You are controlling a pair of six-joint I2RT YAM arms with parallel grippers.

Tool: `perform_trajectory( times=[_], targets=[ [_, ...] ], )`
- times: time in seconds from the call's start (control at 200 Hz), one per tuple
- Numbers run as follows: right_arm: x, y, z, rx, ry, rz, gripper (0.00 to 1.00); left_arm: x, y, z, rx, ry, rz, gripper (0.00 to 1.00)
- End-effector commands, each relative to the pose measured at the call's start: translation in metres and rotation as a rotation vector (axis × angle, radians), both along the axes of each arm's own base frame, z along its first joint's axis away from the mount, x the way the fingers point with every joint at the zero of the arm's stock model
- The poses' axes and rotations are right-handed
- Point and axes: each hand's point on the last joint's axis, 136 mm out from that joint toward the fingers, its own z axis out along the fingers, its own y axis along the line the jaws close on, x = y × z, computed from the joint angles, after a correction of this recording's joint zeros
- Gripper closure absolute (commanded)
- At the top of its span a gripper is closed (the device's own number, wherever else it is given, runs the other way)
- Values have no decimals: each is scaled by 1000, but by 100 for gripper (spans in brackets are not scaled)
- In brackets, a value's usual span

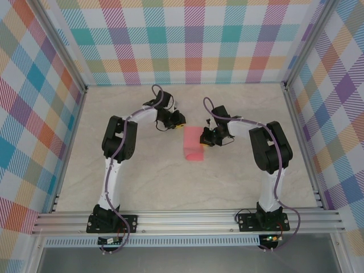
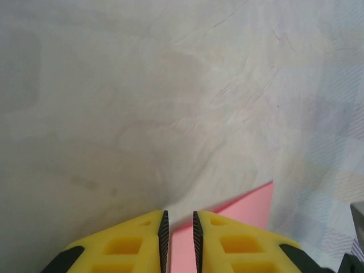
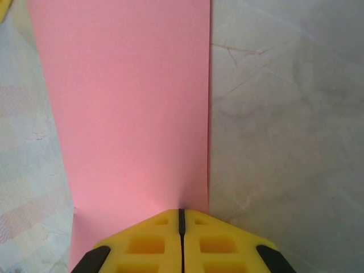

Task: Fold a paper plane with a square sheet of paper (fold left side to right side)
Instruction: First fold the square sheet of paper in half at the center of the table.

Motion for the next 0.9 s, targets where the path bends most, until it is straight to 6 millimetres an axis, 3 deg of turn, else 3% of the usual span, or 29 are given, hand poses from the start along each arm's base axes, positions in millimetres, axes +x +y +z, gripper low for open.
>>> perform_trajectory(
  times=[0.0,0.08,0.155,0.35,0.47,0.66,0.895],
  targets=[
    [-37,-21,-42,-139,142,16,94,-1,17,64,-19,-133,19,78],
    [-37,-20,-41,-140,140,15,94,-17,15,72,-45,-139,9,78],
    [-36,-20,-42,-140,137,17,94,-33,1,72,-83,-138,-21,78],
    [-35,-16,-42,-124,135,18,94,-75,-49,35,-94,-67,-131,78],
    [-35,-14,-41,-122,133,21,93,-78,-62,11,-80,-32,-132,78],
    [-29,-4,-31,-61,97,19,93,-72,-62,-9,-50,-7,-118,79],
    [-8,7,10,29,-15,7,93,-82,-54,-25,0,14,-111,79]
  ],
)
